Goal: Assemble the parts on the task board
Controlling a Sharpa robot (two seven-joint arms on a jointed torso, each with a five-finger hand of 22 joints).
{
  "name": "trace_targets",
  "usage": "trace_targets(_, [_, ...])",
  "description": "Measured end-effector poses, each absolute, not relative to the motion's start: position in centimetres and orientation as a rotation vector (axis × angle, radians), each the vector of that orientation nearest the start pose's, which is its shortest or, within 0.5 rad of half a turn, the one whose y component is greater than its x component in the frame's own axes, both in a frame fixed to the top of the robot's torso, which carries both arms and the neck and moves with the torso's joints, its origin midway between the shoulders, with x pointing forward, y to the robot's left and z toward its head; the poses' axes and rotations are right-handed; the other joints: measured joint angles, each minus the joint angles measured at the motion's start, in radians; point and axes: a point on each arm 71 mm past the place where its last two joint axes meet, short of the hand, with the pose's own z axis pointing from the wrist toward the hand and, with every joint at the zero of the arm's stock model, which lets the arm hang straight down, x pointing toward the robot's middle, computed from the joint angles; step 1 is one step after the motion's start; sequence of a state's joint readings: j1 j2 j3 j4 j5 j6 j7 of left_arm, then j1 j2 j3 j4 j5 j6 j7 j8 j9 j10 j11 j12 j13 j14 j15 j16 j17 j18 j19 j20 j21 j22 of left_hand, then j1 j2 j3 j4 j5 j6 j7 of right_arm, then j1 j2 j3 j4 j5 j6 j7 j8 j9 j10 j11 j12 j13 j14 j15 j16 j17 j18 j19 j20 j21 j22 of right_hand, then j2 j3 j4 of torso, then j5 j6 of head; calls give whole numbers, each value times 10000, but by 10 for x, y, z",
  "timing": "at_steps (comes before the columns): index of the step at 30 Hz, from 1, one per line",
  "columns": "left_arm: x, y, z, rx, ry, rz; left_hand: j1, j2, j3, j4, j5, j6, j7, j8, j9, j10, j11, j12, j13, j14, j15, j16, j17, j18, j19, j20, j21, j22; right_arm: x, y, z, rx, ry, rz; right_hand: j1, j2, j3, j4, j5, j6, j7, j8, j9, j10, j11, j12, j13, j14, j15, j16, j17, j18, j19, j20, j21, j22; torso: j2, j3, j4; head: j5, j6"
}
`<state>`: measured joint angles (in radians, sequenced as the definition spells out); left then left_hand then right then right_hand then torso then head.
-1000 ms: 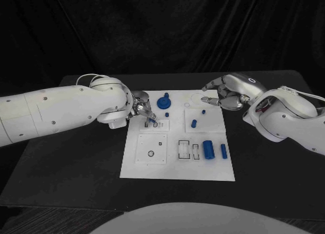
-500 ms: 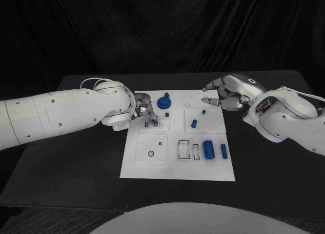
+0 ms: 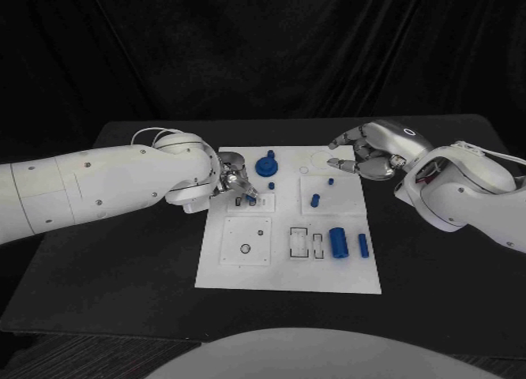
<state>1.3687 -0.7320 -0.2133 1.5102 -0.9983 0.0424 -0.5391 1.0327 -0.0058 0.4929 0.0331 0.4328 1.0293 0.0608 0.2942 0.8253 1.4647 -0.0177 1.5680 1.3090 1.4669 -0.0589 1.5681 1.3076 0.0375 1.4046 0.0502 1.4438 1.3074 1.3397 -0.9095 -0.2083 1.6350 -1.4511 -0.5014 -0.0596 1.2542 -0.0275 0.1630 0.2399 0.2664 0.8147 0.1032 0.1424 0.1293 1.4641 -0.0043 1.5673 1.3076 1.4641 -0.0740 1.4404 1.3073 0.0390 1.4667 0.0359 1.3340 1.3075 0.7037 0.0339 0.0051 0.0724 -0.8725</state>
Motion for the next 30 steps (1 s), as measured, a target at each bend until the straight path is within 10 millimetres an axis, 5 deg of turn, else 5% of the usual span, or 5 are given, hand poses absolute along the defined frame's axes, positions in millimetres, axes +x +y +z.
trace_targets(30, [485, 175, -214, -1379, 23118, -4039, 43, 42, 28, 26, 24, -16, -18, -39, 18, 1, 1, 0, 0, 0, 1, 0, -1, -1, -75, 2, -89, -1, 464, -202, -163, -2201, 15146, 6898, 42, -43, 27, -27, 0, 0, 0, 0, 1, 0, 0, 0, -1, 0, 0, 0, 0, 0, 0, 0, 0, 6, 7, -14, -2, 7, 0])
